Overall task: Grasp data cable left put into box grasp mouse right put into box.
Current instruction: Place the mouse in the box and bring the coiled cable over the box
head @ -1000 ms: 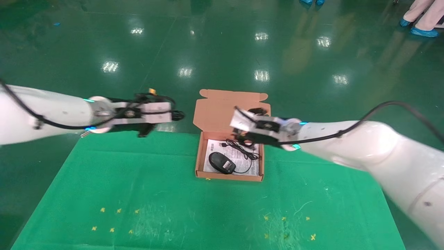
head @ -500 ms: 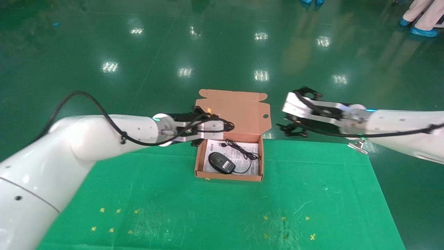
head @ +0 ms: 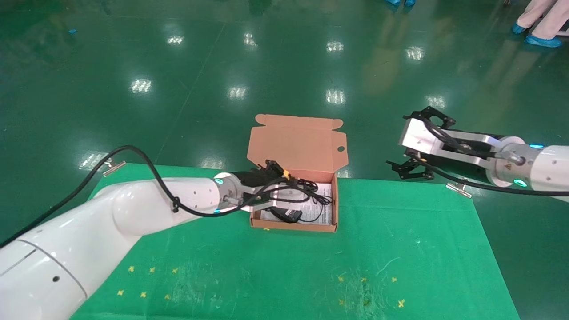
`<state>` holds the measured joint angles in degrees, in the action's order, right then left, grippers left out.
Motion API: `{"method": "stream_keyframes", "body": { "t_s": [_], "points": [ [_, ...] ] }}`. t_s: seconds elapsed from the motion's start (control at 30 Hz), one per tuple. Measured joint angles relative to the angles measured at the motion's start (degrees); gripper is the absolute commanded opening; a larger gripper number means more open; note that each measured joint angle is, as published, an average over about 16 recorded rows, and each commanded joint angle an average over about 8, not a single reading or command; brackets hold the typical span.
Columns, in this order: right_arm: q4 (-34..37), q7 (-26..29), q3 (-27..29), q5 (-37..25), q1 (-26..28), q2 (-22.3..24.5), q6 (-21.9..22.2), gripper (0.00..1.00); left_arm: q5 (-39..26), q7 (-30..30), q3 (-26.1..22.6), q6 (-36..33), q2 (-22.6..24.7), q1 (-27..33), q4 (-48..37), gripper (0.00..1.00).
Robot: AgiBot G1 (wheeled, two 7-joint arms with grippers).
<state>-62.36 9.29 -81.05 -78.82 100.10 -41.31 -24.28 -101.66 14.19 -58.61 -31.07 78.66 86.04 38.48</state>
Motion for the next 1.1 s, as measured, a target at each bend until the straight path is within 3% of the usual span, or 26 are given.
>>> {"method": "stream_keyframes", "body": {
  "t_s": [0.33, 0.37, 0.6, 0.63, 1.1],
  "points": [
    [-4.3, 5.7, -2.0, -4.3, 0.9, 2.7, 1.0, 1.00, 8.8, 3.5, -8.4, 4.1, 0.0, -0.4, -0.8, 0.00],
    [-4.6, 6.2, -2.1, -4.7, 1.0, 2.8, 1.1, 1.00, 9.5, 3.7, -9.1, 4.5, 0.0, -0.4, -0.9, 0.05],
    [-5.5, 8.5, -2.9, -6.6, 1.4, 3.0, 1.5, 1.00, 13.2, 4.5, -11.8, 6.2, 0.0, -0.2, -1.7, 0.93],
    [-5.6, 8.7, -3.0, -6.8, 1.4, 3.1, 1.6, 1.00, 13.6, 4.5, -12.0, 6.3, 0.0, -0.1, -1.7, 1.00],
    [-5.7, 8.9, -3.1, -7.0, 1.5, 3.1, 1.6, 1.00, 14.0, 4.5, -12.2, 6.4, -0.4, 0.0, -1.5, 1.00]
  ]
}}
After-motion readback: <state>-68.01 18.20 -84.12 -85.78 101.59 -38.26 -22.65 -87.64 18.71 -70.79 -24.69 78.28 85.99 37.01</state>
